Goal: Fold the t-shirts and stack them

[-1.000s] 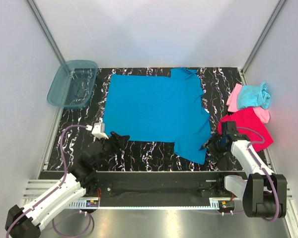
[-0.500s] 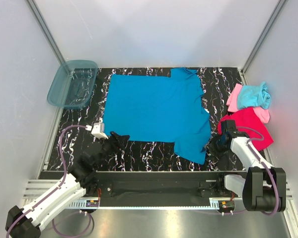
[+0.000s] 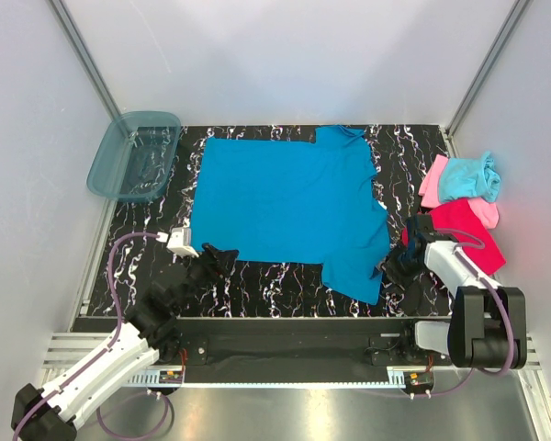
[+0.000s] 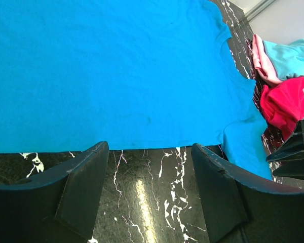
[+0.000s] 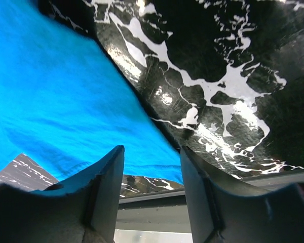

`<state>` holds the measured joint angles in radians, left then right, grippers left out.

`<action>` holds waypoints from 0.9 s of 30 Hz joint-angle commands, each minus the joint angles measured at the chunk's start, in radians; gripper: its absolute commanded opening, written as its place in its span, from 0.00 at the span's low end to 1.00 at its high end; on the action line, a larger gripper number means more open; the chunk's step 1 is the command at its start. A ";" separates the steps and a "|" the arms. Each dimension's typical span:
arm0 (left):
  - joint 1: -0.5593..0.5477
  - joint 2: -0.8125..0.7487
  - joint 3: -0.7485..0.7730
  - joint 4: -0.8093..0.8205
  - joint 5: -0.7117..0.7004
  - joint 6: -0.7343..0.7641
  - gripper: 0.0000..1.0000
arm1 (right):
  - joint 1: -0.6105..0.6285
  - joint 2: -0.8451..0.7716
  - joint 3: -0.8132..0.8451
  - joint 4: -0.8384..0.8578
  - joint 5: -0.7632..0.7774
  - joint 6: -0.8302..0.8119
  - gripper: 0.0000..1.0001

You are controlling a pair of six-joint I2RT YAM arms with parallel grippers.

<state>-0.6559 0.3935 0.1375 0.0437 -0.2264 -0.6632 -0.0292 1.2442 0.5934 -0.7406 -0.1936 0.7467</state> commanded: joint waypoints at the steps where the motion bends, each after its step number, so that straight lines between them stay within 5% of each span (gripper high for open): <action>1: 0.007 -0.015 0.004 0.022 -0.016 -0.001 0.71 | -0.003 0.030 0.051 -0.011 0.040 -0.021 0.57; 13: 0.022 0.021 0.002 0.047 0.012 -0.004 0.71 | -0.003 0.100 0.040 0.105 -0.044 -0.023 0.53; 16: 0.027 0.030 0.001 0.059 0.021 -0.006 0.72 | -0.005 0.092 0.033 0.113 -0.044 -0.015 0.45; 21: 0.035 0.038 0.001 0.064 0.027 -0.006 0.72 | -0.003 0.087 0.031 0.110 -0.058 -0.007 0.04; 27: 0.038 0.034 -0.001 0.061 0.025 -0.007 0.72 | -0.003 0.046 0.036 0.080 -0.035 0.005 0.00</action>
<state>-0.6235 0.4282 0.1375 0.0547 -0.2127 -0.6636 -0.0292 1.3315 0.6258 -0.6491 -0.2298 0.7380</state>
